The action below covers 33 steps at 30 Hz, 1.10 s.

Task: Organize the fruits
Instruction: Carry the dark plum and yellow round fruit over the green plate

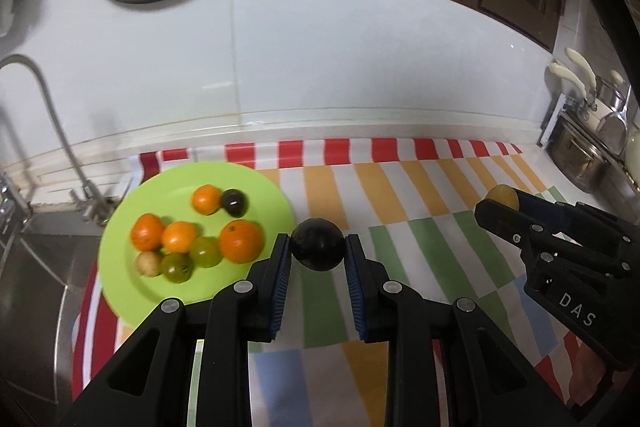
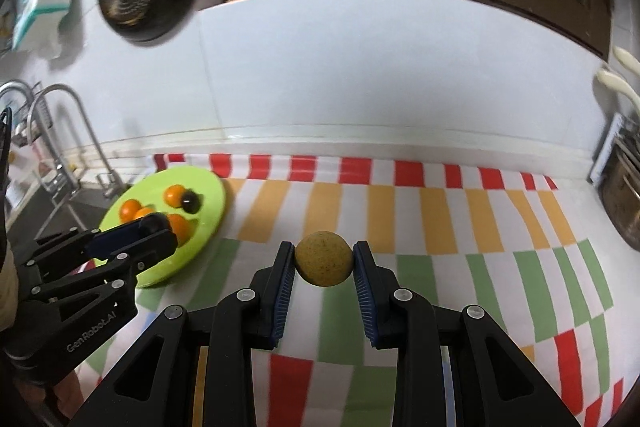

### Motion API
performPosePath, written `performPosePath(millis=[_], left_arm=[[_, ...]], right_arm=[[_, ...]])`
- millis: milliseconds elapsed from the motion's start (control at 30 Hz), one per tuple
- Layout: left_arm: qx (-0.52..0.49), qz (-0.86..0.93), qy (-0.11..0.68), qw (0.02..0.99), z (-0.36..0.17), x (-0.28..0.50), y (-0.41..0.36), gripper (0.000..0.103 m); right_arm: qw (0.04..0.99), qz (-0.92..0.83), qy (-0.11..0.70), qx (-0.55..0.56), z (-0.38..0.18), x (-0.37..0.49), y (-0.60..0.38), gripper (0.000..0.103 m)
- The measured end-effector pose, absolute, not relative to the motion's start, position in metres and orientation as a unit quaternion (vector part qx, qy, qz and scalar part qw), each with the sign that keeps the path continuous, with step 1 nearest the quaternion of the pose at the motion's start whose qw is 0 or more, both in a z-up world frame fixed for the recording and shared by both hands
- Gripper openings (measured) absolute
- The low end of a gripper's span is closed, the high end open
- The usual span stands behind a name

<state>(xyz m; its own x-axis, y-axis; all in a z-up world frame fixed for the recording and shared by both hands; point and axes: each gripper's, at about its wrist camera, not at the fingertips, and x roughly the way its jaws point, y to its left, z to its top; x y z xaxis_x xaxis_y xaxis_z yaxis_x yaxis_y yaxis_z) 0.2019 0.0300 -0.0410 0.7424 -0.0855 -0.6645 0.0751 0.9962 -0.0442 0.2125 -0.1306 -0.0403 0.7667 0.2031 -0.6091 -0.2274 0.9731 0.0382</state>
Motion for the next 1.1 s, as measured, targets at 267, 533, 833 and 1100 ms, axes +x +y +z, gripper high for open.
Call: performPosePath(millis=[267,533,833,1100], left_arm=[[-0.010,-0.009,0.357,0.934,-0.039,0.179,0.055,0.027],[-0.010,0.027,0.352,0.935,-0.035,0.163,0.082,0.027],[-0.005,0.057,0.350,0.935,-0.034,0.157,0.108,0.027],[-0.002,0.076,0.338,0.938,-0.034,0.162,0.129,0.027]], right_arm=[[0.935,0.163,0.314,-0.035,-0.030,0.205,-0.103,0.031],[0.920,0.218,0.322,-0.051,-0.035,0.205,-0.070,0.031],[0.907,0.267,0.318,-0.067,-0.034,0.213,-0.033,0.031],[0.903,0.287,0.309,-0.081,-0.031,0.223,-0.007,0.031]])
